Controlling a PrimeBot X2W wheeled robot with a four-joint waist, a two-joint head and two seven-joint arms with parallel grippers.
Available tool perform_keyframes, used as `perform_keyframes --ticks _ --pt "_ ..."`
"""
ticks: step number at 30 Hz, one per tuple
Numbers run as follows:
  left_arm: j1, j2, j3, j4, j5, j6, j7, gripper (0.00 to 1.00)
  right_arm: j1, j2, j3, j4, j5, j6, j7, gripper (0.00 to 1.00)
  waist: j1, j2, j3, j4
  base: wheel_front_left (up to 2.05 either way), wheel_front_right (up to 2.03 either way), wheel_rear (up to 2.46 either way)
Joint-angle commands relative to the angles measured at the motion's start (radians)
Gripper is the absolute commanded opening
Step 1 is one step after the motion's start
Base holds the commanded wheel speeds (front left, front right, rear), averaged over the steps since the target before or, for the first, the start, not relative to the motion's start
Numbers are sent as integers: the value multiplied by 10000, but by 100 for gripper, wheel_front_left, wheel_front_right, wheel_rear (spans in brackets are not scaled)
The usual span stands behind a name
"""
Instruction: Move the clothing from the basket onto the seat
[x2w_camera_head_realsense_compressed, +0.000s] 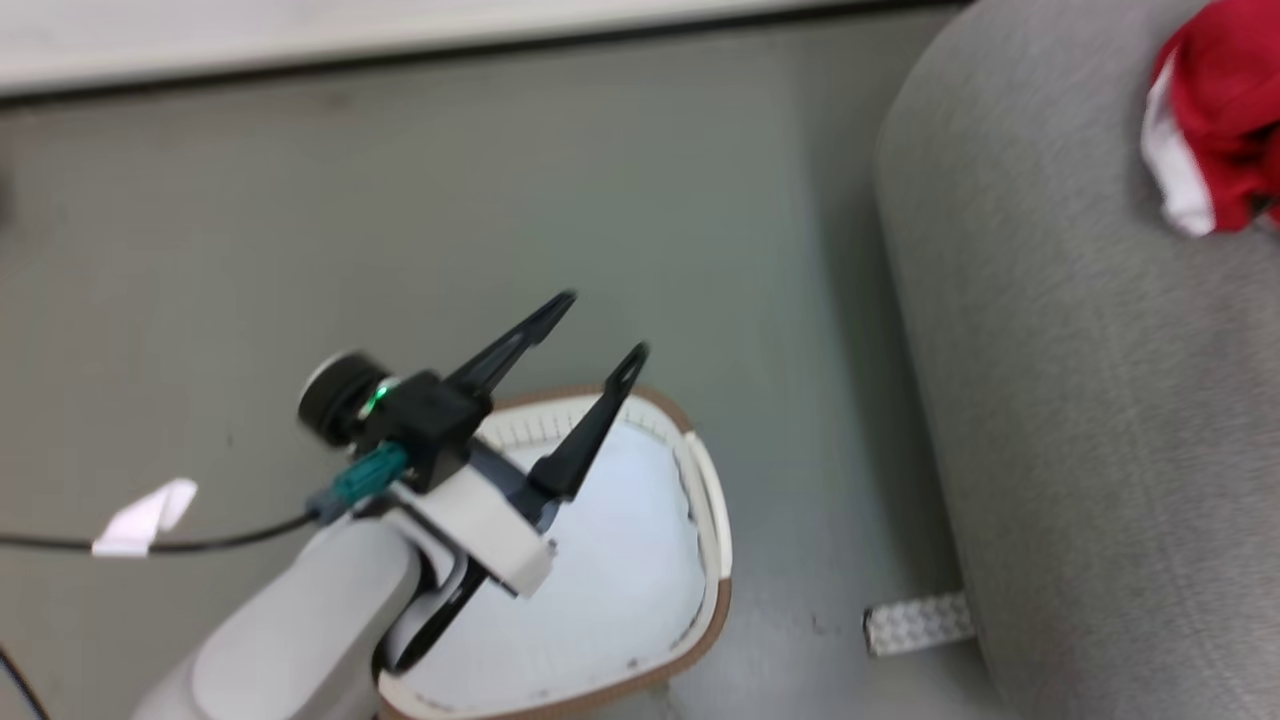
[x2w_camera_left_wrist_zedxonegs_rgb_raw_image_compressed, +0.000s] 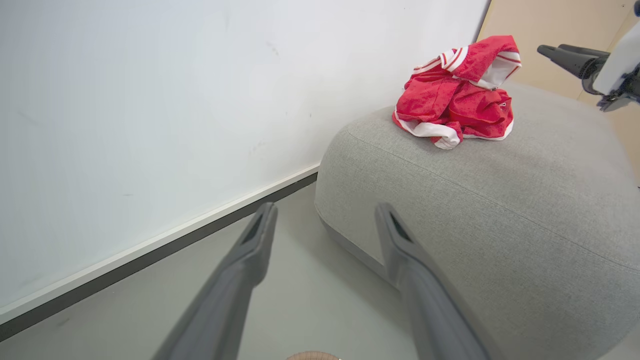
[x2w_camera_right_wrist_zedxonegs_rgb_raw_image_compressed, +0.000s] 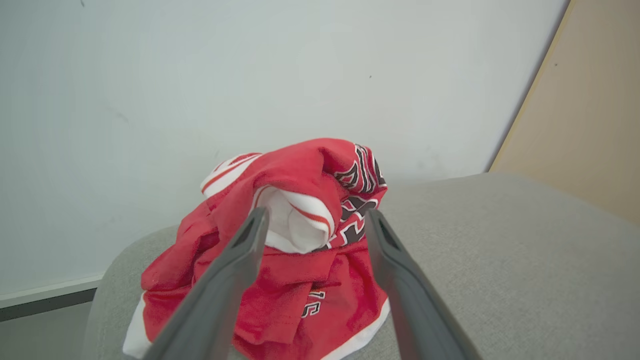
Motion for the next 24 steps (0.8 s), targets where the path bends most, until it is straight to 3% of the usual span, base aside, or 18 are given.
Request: perform_keyframes --ticks 1,8,13,17,24 --pt "421 77 121 89 -78 171 -56 100 539 22 315 -387 -67 -22 -126 100 1 0 -1257 -201 0 0 0" --pt "2175 -45 983 174 -471 1014 -138 100 2780 903 1781 -2467 57 -23 -258 100 1 0 -3006 -47 0 0 0" --pt "3634 -96 1886 75 -362 1384 -135 100 4400 1437 2492 -3591 -42 -23 -262 100 1 0 -3793 197 0 0 0" --pt "4813 -216 2697 87 -180 1510 -135 100 5551 1796 3027 -4029 54 -24 -251 100 1 0 -4325 429 0 0 0" --pt "6588 -772 4253 -25 449 1355 -130 100 7227 2101 3931 -4317 521 -24 -253 100 1 0 -4885 857 0 0 0"
